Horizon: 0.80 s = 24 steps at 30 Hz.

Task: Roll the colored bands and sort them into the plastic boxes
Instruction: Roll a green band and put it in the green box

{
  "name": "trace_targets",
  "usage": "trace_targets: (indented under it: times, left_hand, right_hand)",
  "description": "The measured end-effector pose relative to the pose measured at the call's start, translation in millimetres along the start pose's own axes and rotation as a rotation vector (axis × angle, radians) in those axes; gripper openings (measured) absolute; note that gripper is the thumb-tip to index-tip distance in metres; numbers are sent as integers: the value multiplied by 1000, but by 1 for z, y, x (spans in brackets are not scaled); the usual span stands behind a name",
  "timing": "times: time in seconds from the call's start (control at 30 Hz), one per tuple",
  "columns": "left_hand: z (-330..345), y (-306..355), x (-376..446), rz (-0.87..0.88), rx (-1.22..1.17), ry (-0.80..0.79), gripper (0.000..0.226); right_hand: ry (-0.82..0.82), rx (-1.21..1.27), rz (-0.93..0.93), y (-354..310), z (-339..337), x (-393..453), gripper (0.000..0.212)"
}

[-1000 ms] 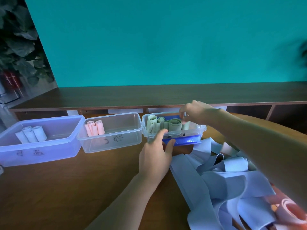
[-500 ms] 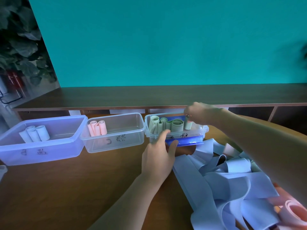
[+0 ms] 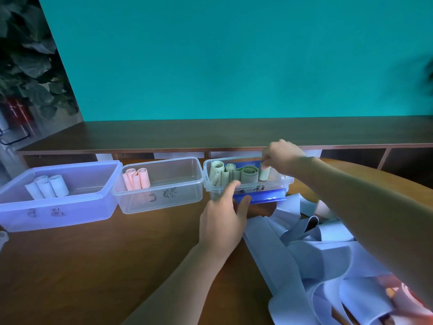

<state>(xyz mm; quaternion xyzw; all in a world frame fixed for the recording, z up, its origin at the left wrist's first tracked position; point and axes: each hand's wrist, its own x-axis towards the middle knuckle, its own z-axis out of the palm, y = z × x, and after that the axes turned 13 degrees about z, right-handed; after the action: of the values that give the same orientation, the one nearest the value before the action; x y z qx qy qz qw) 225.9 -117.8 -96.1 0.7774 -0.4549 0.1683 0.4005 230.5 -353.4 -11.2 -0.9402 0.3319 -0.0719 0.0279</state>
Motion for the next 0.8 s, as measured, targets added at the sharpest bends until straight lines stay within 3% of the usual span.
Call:
trace_targets:
  times: [0.2,0.43,0.53,0.67,0.8]
  left_hand:
    - [0,-1,-1,8,-6,0,57]
    - [0,-2,-1,-3,-39,22,47]
    - [-1,-2,-1,-9,-38,43,43]
    - [-1,-3,-2,4,-32,44,47]
    - [1,-5,-1,18,-32,36,50]
  right_hand:
    - [34,368,80,13,19,6,12]
    - [-70,348,60,11,14,1,8]
    - [-78,295,56,9,11,2,25]
    - [-87,253,73,6,6,3,13]
    - [-95,234,66,2,5,3,17]
